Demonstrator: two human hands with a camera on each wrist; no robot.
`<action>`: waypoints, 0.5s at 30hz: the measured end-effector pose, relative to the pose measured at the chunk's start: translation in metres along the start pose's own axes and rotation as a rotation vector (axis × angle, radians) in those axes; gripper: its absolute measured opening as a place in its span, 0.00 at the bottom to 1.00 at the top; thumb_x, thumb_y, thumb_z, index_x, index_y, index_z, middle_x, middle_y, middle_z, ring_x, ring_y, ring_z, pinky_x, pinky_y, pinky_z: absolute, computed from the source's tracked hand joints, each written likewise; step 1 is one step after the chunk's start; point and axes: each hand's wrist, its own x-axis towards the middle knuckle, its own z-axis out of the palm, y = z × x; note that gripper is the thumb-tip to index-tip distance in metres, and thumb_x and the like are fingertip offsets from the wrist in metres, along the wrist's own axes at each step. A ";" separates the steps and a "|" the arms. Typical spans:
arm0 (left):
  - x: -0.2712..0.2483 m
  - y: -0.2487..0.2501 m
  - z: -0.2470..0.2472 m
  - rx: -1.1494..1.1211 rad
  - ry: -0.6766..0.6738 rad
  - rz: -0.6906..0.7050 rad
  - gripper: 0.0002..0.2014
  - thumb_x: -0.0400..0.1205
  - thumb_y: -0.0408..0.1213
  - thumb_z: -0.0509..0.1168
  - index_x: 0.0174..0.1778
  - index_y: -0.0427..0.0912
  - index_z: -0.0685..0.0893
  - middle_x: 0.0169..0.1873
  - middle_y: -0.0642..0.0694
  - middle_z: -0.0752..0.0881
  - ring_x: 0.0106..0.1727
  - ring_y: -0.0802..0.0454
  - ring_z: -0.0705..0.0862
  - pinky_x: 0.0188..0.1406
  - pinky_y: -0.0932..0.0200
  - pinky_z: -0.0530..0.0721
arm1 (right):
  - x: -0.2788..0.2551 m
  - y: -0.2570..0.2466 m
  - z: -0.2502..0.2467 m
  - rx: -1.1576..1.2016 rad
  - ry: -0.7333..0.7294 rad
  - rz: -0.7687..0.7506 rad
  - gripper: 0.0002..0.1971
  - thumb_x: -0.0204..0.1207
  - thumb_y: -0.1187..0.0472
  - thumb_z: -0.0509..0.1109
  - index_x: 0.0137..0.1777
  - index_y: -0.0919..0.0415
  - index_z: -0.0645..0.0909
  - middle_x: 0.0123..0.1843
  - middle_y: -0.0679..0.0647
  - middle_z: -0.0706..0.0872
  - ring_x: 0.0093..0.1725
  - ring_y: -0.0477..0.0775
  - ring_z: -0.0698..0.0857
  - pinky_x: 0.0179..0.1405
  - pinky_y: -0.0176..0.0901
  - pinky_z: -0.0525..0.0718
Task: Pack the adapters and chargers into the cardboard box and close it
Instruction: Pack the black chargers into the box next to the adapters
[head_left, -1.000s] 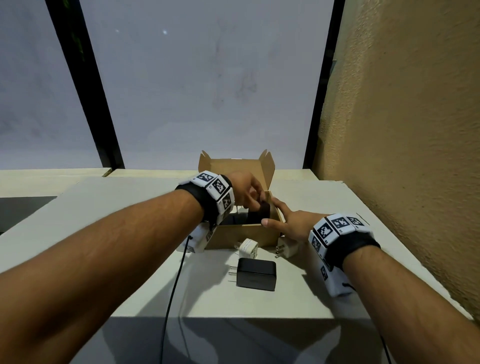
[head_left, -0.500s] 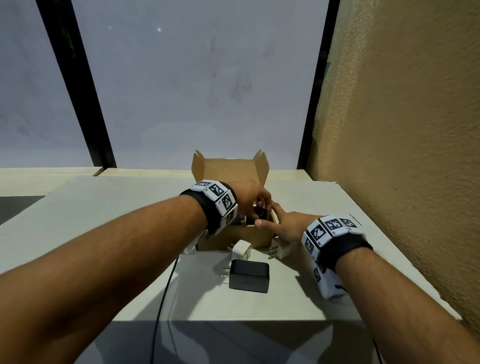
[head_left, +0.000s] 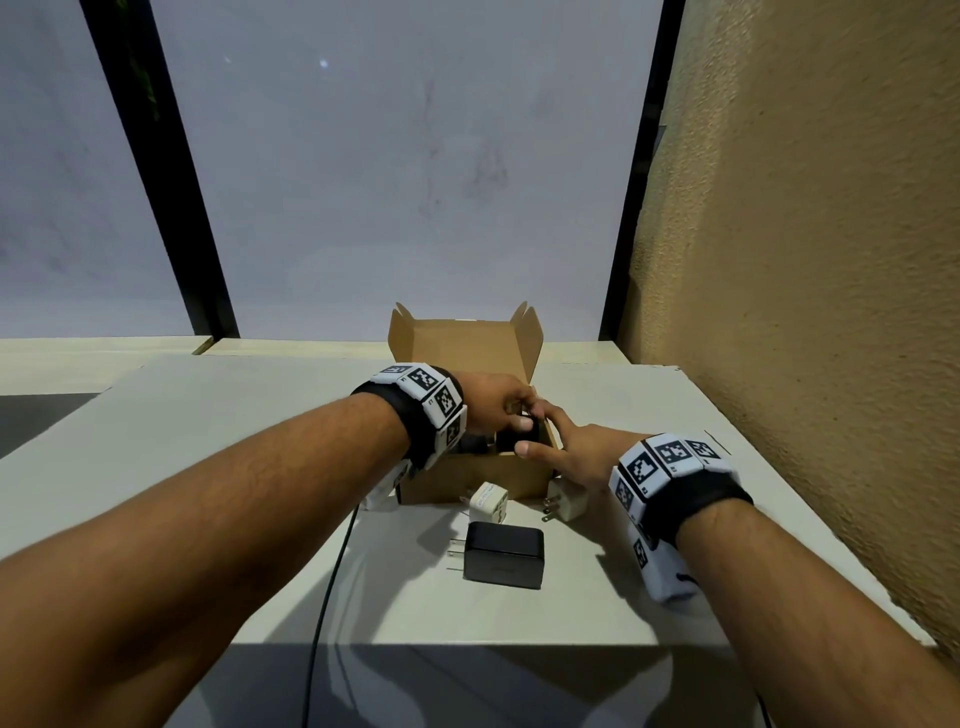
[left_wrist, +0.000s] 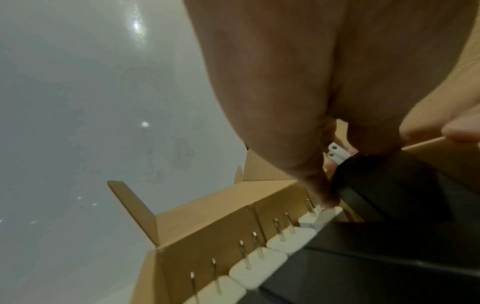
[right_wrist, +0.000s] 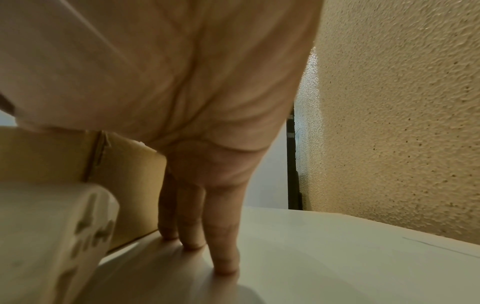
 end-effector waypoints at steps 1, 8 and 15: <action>0.000 0.000 0.002 -0.007 0.001 0.003 0.15 0.85 0.41 0.61 0.66 0.40 0.80 0.69 0.42 0.77 0.68 0.46 0.76 0.65 0.56 0.72 | 0.001 0.000 0.000 0.004 0.003 -0.002 0.40 0.77 0.31 0.53 0.84 0.46 0.43 0.70 0.65 0.80 0.66 0.64 0.81 0.66 0.50 0.74; -0.004 0.006 0.000 -0.009 -0.029 -0.002 0.15 0.86 0.39 0.59 0.68 0.43 0.81 0.62 0.46 0.77 0.58 0.53 0.74 0.60 0.59 0.69 | 0.005 0.002 0.003 0.013 -0.002 0.004 0.41 0.76 0.30 0.53 0.84 0.44 0.40 0.74 0.64 0.77 0.68 0.65 0.80 0.70 0.51 0.73; -0.003 0.001 0.003 -0.104 -0.082 -0.117 0.17 0.84 0.40 0.62 0.69 0.45 0.77 0.64 0.44 0.82 0.61 0.48 0.81 0.70 0.48 0.76 | 0.003 0.001 0.002 -0.024 -0.005 0.015 0.41 0.77 0.30 0.51 0.84 0.46 0.39 0.73 0.65 0.78 0.68 0.64 0.80 0.69 0.50 0.72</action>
